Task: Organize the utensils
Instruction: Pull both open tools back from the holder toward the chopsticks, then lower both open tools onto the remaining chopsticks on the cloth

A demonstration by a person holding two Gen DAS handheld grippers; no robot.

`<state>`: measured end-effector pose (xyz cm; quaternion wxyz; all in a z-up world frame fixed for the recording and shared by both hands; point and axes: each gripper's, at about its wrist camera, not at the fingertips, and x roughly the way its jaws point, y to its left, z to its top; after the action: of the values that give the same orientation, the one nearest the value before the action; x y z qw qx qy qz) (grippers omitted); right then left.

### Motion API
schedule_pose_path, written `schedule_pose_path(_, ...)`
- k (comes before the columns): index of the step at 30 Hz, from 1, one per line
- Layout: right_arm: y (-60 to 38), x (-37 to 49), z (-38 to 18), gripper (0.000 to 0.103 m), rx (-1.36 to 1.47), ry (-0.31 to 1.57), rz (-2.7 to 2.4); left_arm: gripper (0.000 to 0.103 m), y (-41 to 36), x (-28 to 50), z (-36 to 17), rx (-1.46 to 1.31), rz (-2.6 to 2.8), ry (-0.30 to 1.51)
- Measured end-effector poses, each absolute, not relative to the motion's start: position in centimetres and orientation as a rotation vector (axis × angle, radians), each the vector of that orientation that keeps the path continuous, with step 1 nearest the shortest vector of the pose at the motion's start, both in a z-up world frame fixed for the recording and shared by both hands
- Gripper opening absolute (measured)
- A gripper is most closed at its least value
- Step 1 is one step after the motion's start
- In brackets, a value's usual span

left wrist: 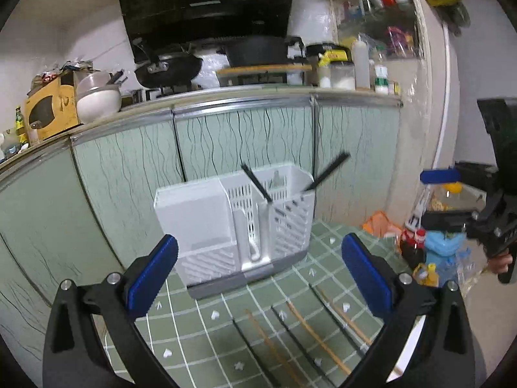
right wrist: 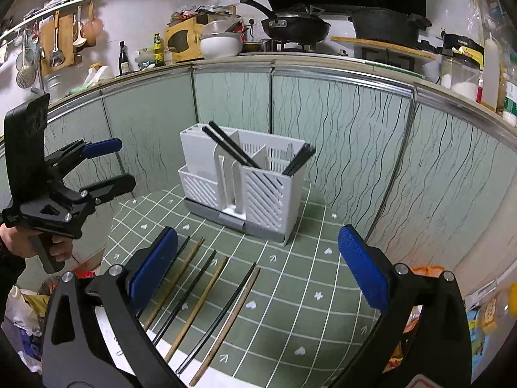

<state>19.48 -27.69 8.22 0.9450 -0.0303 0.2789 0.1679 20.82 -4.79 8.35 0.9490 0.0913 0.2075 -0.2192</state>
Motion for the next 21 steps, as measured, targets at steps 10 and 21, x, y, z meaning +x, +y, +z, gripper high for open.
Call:
schedule_pose_path(10, -28.6, 17.9, 4.7, 0.095, -0.011, 0.616, 0.335, 0.099, -4.5, 19.0, 4.5, 0.150, -0.521, 0.521)
schedule_pose_path(21, -29.0, 16.9, 1.4, 0.095, 0.009, 0.666, 0.322, 0.099, -3.1, 19.0, 0.7, 0.047, -0.536, 0.634)
